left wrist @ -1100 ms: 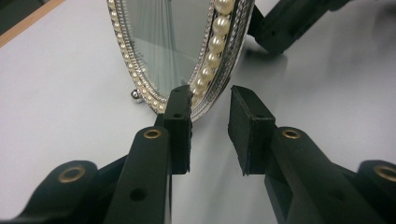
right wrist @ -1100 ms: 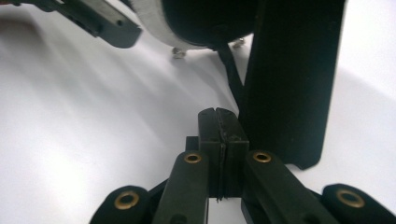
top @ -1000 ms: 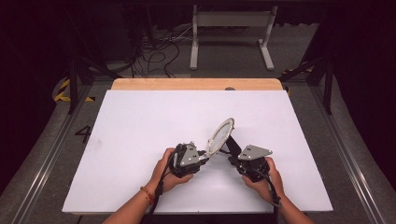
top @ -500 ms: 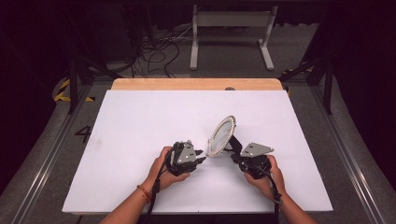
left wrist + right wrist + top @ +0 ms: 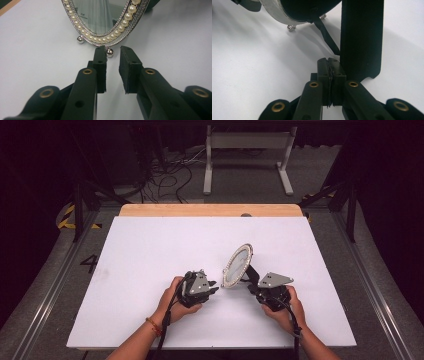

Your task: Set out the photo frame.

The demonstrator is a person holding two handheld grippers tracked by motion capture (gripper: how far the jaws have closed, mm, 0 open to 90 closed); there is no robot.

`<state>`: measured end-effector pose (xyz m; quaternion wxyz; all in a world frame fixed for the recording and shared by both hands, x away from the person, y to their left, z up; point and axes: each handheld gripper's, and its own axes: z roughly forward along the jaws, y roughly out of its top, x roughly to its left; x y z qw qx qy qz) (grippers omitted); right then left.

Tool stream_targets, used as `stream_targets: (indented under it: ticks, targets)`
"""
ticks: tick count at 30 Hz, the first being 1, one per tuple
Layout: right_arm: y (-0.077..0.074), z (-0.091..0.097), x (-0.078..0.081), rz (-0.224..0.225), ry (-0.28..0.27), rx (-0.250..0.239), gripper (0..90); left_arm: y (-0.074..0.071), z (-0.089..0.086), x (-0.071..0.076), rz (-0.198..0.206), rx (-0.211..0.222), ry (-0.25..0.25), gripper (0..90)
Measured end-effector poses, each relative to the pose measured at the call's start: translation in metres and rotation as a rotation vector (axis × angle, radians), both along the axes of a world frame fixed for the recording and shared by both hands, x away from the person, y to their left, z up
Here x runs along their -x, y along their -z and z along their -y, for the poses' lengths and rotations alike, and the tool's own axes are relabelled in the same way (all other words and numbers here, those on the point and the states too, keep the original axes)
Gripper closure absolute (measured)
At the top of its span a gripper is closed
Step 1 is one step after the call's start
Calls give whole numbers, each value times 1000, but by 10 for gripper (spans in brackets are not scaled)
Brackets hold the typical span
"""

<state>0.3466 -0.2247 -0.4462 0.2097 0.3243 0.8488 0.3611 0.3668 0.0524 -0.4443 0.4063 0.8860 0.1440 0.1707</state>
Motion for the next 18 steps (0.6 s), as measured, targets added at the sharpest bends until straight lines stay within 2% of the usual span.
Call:
stream_targets:
  ticks: [4, 10, 11, 12, 16, 18]
  targets:
    - [-2, -1, 2, -7, -5, -35, 791, -1, -2, -1, 1, 4, -5, 766]
    - [-15, -13, 13, 22, -52, -117, 696, -1, -2, -1, 1, 3, -9, 762]
    - [-16, -15, 13, 27, -53, -118, 679, -2, -3, -1, 2, 4, -8, 762]
    - [-17, -18, 14, 33, -55, -127, 632, -2, -3, -1, 1, 5, -10, 761]
    - [-19, -26, 11, 28, -21, -171, 468, -2, -4, -1, -2, 7, -11, 755]
    - [-21, -28, 9, 33, -2, -191, 440, -2, -4, -1, 0, 4, -10, 749]
